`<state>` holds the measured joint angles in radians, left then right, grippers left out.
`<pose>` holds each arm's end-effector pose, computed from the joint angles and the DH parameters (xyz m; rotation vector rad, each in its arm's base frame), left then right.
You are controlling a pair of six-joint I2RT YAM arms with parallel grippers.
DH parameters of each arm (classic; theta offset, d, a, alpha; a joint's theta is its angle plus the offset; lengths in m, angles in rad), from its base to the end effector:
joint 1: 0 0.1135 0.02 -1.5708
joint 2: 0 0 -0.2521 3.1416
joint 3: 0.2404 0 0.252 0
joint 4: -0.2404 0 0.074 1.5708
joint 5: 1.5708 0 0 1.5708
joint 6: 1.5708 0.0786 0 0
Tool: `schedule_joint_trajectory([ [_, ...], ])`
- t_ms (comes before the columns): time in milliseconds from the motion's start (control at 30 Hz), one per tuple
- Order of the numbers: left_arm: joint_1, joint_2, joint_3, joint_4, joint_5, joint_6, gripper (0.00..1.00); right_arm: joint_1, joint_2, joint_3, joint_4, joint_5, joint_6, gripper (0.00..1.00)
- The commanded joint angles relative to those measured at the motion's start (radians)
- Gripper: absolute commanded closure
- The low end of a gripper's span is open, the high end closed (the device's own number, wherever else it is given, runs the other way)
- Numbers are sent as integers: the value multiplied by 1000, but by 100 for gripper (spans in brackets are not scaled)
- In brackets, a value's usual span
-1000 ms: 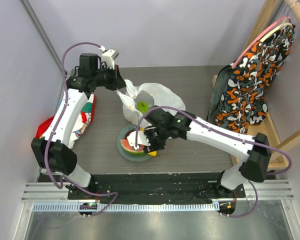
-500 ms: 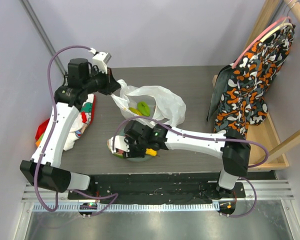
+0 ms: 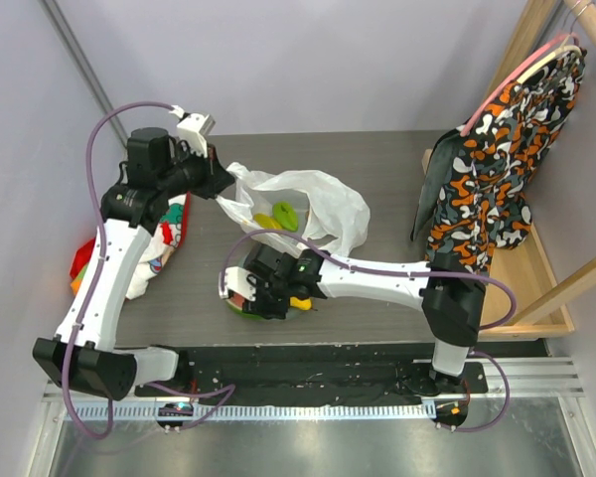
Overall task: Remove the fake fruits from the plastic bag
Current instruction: Place the fake fruit on the plate.
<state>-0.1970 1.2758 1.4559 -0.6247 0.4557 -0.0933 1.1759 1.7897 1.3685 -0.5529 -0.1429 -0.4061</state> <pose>0.2946 -0.0941 0.3954 0.3967 1.9857 -0.6427 0.1466 0.3808 0.1887 -1.8897 1.7881 0.4729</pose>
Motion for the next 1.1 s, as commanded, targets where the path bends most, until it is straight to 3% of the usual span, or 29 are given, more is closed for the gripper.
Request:
schedule_joint_trajectory([
  [0, 7, -38, -6, 39, 4, 12, 100, -18, 27, -2, 30, -17, 55, 94],
  [267, 11, -46, -22, 48, 20, 4, 100, -45, 22, -74, 100, 45, 121, 88],
  [400, 11, -43, -22, 51, 40, -3, 100, -47, 22, -71, 107, 48, 119, 61],
  [567, 11, -39, -20, 57, 51, -14, 100, -44, 20, -46, 94, 45, 113, 49],
  [767, 13, -29, -16, 62, 72, -20, 100, -44, 4, 18, -16, 42, 99, 27],
  [1067, 11, -12, 18, 37, 97, -20, 100, -102, -55, 328, -407, -43, 18, 28],
])
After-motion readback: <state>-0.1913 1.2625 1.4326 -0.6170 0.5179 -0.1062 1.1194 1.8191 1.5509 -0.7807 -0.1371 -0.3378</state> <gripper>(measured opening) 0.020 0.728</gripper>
